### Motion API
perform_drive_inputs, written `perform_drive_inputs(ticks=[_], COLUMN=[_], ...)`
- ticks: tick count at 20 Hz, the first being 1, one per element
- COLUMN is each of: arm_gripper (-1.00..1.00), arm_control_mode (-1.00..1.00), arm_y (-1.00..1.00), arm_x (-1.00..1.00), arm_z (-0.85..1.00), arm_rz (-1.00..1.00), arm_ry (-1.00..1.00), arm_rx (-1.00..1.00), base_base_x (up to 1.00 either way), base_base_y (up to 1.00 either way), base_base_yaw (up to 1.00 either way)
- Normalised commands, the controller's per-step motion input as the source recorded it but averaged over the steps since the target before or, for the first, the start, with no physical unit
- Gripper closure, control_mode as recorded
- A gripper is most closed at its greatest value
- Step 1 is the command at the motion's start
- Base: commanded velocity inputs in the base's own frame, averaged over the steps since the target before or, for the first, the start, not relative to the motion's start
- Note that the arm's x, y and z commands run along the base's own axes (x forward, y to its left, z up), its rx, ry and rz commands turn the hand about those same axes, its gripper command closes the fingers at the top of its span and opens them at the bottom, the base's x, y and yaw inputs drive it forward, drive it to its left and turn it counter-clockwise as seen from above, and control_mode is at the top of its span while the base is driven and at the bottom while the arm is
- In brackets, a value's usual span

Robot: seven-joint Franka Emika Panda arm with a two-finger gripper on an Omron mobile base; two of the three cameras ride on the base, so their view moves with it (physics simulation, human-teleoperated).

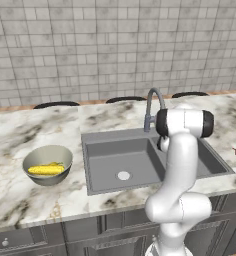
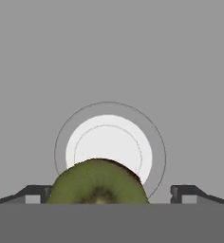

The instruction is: There is a mixed pile of frozen fruits and vegetables on the counter. Locate all the frozen vegetables and place the items in a bowl on the counter. Take all the frozen fruits and defrost them in a running sink.

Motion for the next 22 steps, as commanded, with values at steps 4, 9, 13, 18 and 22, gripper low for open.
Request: perform_drive_inputs(ticks=[4, 9, 13, 18, 22], arm_gripper=[-1.0, -1.0, -1.0, -1.0, -1.0], arm_control_mode=[-1.0, -1.0, -1.0, -1.0, -1.0], arm_y=[0.0, 0.0, -0.01, -0.15, -0.24], arm_x=[0.0, 0.0, -0.01, -0.08, -0.37], arm_z=[0.54, 0.67, 0.58, 0.4, 0.3], arm_rz=[-0.05, -0.03, -0.01, 0.0, 0.0], arm_ry=[0.14, 0.12, 0.13, 0.11, -0.04], arm_rx=[0.0, 0.02, 0.02, 0.05, 0.15], base_base_x=[0.0, 0.0, 0.0, 0.0, 0.0], base_base_y=[0.0, 0.0, 0.0, 0.0, 0.0], base_base_yaw=[0.0, 0.0, 0.0, 0.0, 0.0])
